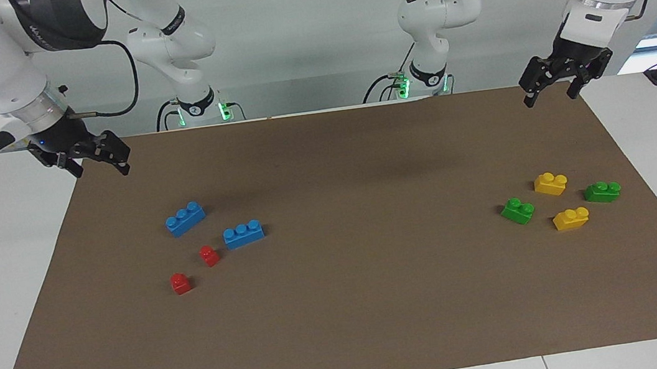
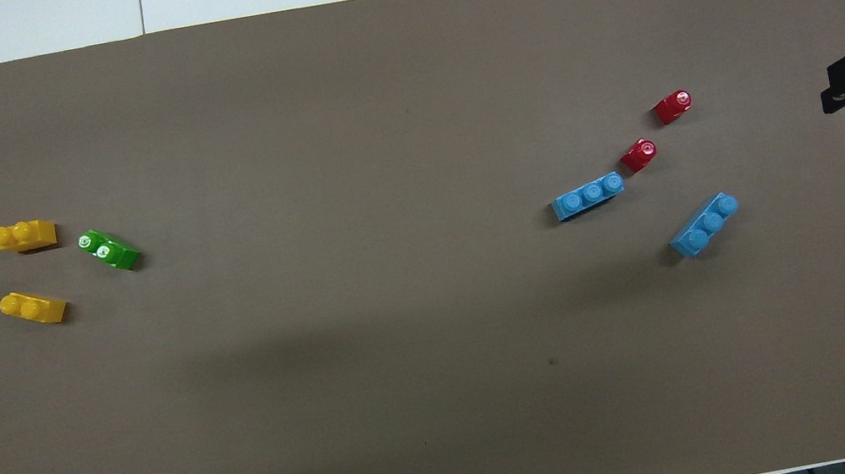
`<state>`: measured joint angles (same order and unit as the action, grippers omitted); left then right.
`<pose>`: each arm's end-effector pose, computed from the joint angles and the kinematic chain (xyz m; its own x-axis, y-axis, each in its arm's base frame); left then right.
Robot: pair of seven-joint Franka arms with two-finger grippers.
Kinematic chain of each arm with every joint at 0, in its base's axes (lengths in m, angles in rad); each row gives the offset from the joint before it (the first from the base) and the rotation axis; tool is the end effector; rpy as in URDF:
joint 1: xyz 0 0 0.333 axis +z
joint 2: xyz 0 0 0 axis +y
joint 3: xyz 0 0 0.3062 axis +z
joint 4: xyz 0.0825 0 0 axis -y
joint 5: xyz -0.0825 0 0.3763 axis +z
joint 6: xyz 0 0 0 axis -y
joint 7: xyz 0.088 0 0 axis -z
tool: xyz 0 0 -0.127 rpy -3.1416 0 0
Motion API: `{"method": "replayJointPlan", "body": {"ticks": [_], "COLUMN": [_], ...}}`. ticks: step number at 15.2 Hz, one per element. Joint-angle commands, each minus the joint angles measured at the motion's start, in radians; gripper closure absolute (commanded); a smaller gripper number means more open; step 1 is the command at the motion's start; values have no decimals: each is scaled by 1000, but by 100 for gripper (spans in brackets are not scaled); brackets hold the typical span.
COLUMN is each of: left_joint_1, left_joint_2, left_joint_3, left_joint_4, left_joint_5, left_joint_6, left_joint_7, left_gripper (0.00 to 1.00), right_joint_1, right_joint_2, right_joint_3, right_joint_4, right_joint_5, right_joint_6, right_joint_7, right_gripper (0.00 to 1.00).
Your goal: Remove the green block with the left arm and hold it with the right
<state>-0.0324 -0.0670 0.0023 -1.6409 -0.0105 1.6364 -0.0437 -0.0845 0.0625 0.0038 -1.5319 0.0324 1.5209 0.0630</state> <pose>0.5339 -0.0173 0.6041 0.9980 0.0143 0.0619 0.0135 -0.9998 0.0134 0.5566 -0.0408 0.5740 0.9871 -0.1413 -0.0753 -0.1438 -0.9892 -0.0279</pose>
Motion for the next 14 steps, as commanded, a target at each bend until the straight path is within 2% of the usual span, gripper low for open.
{"method": "replayJointPlan", "body": {"ticks": [1, 4, 6, 14], "left_joint_1": [-1, -3, -7, -1], "left_joint_2": [6, 19, 61, 47], "left_joint_3": [7, 13, 24, 15], "left_joint_4": [13, 16, 21, 24], "left_joint_5": [-14, -13, -10, -3], "left_joint_6": [-6, -15, -26, -35], "left_joint_7": [-11, -11, -11, -7], "left_gripper": [0, 0, 0, 0], "right_joint_1": [-11, -5, -5, -27], "right_joint_2": [-43, -38, -39, -38], "right_joint_3": [8, 8, 8, 2], "right_joint_4": [-69, -71, -74, -70], "right_joint_5": [-17, -16, -9, 3], "right_joint_6": [16, 33, 39, 78], "right_joint_7": [-22, -20, -20, -22], "right_gripper": [0, 0, 0, 0]}}
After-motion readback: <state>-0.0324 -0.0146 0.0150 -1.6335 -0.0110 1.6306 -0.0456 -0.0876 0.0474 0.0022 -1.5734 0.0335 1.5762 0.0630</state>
